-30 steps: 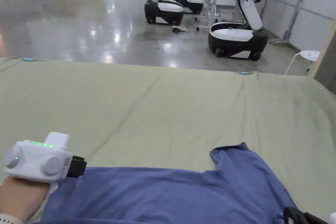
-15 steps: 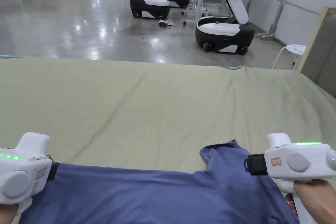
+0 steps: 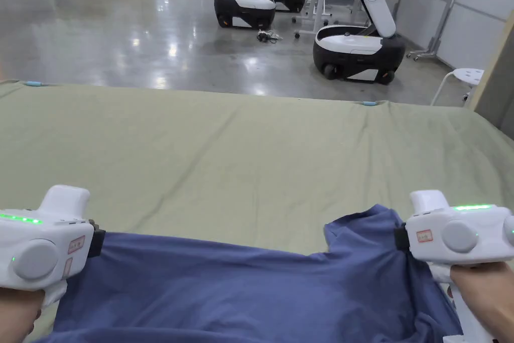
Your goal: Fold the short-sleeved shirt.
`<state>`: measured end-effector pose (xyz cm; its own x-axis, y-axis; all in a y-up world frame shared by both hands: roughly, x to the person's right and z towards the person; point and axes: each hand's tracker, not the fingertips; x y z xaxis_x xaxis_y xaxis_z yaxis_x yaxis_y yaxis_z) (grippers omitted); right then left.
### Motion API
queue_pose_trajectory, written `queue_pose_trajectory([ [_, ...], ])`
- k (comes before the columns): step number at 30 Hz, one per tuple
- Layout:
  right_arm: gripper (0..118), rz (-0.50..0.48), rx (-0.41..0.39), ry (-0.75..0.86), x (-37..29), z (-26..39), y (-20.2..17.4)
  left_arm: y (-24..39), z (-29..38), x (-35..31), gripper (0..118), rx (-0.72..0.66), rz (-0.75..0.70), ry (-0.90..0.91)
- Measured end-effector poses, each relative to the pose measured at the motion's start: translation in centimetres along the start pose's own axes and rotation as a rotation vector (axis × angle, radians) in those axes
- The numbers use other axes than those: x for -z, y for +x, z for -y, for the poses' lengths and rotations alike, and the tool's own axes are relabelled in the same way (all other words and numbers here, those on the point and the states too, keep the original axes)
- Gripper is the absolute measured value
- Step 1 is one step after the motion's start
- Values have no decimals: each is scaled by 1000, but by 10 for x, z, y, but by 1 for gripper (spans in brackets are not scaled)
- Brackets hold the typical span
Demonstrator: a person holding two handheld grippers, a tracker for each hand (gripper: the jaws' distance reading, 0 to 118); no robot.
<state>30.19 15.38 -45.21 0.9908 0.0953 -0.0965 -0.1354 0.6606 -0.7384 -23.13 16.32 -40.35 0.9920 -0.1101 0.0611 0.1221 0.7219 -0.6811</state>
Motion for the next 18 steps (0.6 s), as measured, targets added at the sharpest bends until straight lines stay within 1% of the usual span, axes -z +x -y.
queue_pose_trajectory([
  [2,4,-30,-27,77,-46,2,2,-4,2,-28,4,-13,15,51],
  [3,4,-30,-40,114,-68,5,2,-7,5,-43,4,-14,23,74],
  [5,4,-49,-49,186,-119,22,3,-14,18,-81,4,-47,42,139],
  [7,4,-61,-58,229,-160,46,1,-20,36,-116,4,-86,51,180],
  [9,4,-55,-68,233,-189,78,-2,-22,64,-143,4,-73,57,174],
  [11,4,-49,-72,222,-203,117,-4,-25,100,-160,3,-79,90,151],
  [12,4,-51,-63,207,-203,134,-5,-27,117,-162,4,-96,118,108],
  [15,4,-68,5,91,-187,197,-10,-20,172,-158,4,-84,131,-45],
  [16,4,-69,30,55,-171,214,-7,-19,187,-149,4,-83,185,-111],
  [18,4,-29,53,24,-156,241,-10,-16,207,-140,4,-107,170,-132],
])
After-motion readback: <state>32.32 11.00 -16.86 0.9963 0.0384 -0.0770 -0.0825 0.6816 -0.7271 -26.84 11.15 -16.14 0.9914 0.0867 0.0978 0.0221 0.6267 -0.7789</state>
